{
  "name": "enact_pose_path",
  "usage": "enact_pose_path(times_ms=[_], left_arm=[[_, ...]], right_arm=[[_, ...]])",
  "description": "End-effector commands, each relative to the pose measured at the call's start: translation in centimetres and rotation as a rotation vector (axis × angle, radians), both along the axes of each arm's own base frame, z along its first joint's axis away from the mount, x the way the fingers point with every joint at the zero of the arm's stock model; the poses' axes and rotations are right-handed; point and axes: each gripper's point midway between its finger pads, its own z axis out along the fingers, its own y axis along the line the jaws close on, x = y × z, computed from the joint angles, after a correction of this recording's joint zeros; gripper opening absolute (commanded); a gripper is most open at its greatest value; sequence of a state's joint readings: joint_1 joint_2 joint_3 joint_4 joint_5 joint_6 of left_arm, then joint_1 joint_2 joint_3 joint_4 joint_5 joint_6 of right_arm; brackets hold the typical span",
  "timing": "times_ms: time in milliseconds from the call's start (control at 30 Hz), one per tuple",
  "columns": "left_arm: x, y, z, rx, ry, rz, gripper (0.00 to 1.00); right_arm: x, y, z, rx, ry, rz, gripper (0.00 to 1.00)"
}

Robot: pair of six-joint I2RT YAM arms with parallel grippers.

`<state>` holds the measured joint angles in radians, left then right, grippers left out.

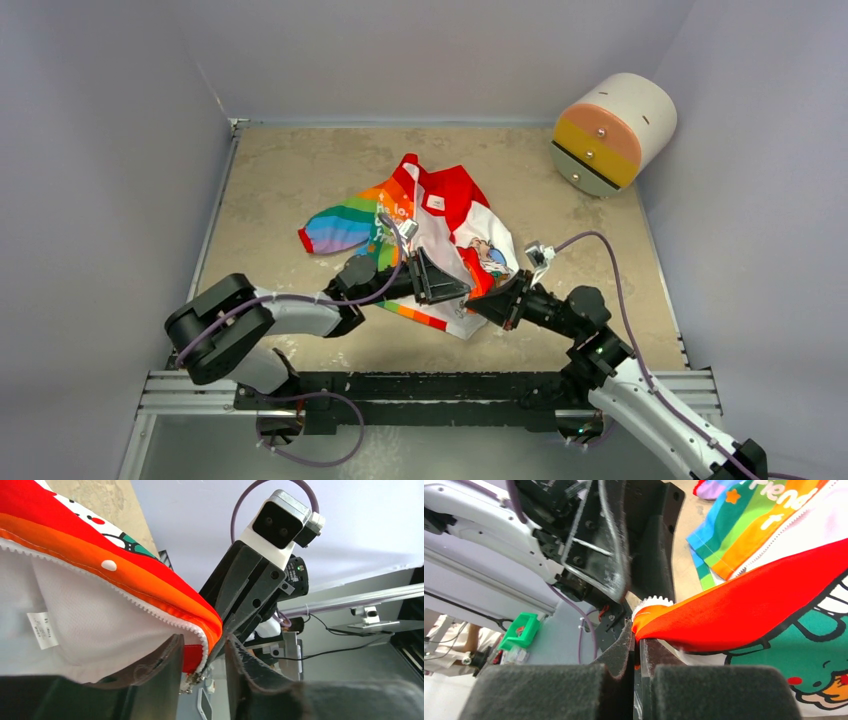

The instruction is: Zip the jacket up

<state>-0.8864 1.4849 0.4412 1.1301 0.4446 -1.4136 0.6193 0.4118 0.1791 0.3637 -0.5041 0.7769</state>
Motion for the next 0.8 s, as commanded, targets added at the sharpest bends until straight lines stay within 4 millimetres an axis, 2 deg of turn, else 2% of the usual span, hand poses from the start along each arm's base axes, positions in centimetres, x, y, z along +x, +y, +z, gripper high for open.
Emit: enact_pose_path(times_ms=[0, 133, 167, 200, 300, 467, 667, 767], left_arm=[[1.0, 0.1, 1.7, 0.052, -0.135, 0.065, 0.4], [2.5, 1.3, 0.9, 0.235, -0.207, 0.164, 0.47], [3.2, 1.9, 0.5, 0.297, -0.225, 0.197, 0.49], [3.5, 2.7, -0.9, 0.395, -0.215, 0.221, 0.5], [4.2, 4.4, -1.7, 0.514, -0.237, 0.287, 0.5], [5.4, 8.1, -4.7, 0.796, -0.22, 0.381, 0.5], [6.2, 11.4, -7.4, 1.029, -0.198, 0.463, 0.49], [6.7, 12.4, -8.8, 1.135, -0.19, 0.472, 0.48]], right_arm=[[1.1, -0.5, 0.8, -0.03, -0.044, -0.06, 0.0], [1.9, -1.1, -0.1, -0.107, -0.034, -0.108, 0.0], [2.0, -1.3, -0.3, -0.123, -0.027, -0.117, 0.0], [2.1, -1.4, -0.5, -0.134, -0.02, -0.124, 0.0], [2.8, -1.8, -0.1, -0.15, -0.038, -0.168, 0.0], [4.3, -2.6, 0.6, -0.197, -0.072, -0.249, 0.0], [5.0, -3.0, 0.7, -0.244, -0.093, -0.27, 0.0], [5.0, -3.0, 0.5, -0.255, -0.093, -0.268, 0.0]])
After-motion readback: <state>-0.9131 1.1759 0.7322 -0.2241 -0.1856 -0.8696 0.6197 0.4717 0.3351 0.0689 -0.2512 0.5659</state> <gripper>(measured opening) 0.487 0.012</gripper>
